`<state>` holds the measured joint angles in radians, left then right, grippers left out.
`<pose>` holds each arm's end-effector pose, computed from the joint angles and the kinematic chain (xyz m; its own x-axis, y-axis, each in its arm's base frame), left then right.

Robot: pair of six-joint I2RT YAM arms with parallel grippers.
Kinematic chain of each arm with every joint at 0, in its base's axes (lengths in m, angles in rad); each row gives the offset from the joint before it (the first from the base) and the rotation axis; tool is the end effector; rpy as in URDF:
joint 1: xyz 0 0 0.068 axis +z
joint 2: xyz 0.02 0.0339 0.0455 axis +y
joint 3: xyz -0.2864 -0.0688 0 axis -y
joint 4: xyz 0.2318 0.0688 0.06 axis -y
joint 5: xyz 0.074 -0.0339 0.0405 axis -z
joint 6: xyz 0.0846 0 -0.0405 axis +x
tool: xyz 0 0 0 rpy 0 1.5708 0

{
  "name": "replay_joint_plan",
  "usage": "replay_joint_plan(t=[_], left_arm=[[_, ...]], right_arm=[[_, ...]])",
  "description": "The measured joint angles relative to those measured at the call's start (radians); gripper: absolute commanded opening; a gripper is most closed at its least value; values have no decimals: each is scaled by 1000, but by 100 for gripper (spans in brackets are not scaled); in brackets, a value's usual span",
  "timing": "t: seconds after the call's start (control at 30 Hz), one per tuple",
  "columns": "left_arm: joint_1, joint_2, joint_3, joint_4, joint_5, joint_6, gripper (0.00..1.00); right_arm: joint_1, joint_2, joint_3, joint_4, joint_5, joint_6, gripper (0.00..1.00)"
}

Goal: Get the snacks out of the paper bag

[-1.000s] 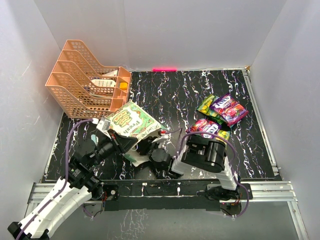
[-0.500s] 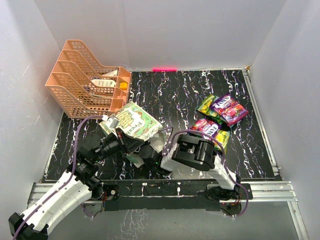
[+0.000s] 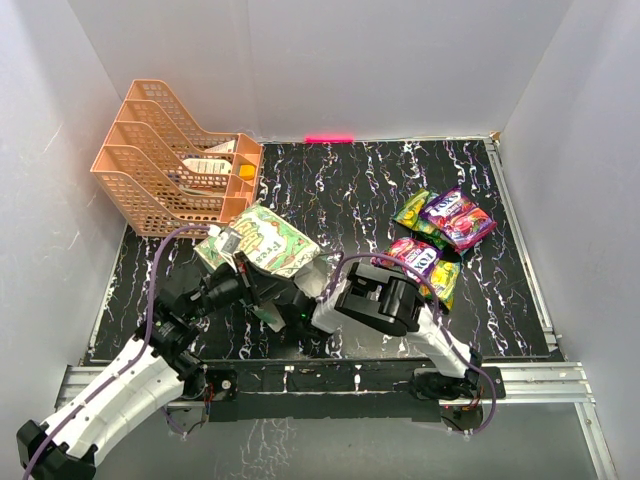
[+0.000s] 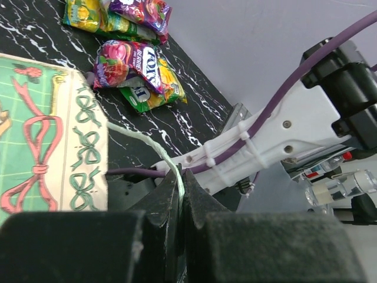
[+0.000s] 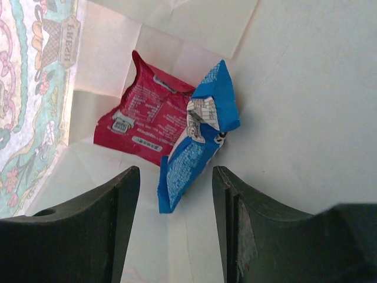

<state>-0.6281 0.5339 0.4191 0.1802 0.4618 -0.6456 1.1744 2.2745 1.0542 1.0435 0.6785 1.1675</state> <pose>0.1073 -0.1245 0.3021 -0.4907 -0.3093 -0.8146 0.7393 0.3468 -0.5771 0.2339 0.4213 0.1102 -0.4678 0.7370 -0.4879 -0.1258 0.4909 0.8621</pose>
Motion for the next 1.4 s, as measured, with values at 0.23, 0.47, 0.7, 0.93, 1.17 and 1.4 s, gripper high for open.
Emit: replay_joint_plan(t=[0.23,0.47,0.7,0.93,1.17,1.4], left_arm=[[0,79,48,0,42,-5,0],[0,151,60,17,78,-34,0],[0,146,60,21,77,-58,0],[0,43,60,-57,-3,-42,0],[0,-56,60,-199,-165,-5,0],[0,-72,62,-235,-288,10,0]], right_arm=[[-16,58,124,-52,-20,39,55],[-21,130,227,-43,-51,43,49],[-36,156,259,-50,-55,36,22],[-49,155,222,-3,-65,-18,7],[-47,75,76,68,-72,-102,7],[9,-51,-82,110,-42,-132,7]])
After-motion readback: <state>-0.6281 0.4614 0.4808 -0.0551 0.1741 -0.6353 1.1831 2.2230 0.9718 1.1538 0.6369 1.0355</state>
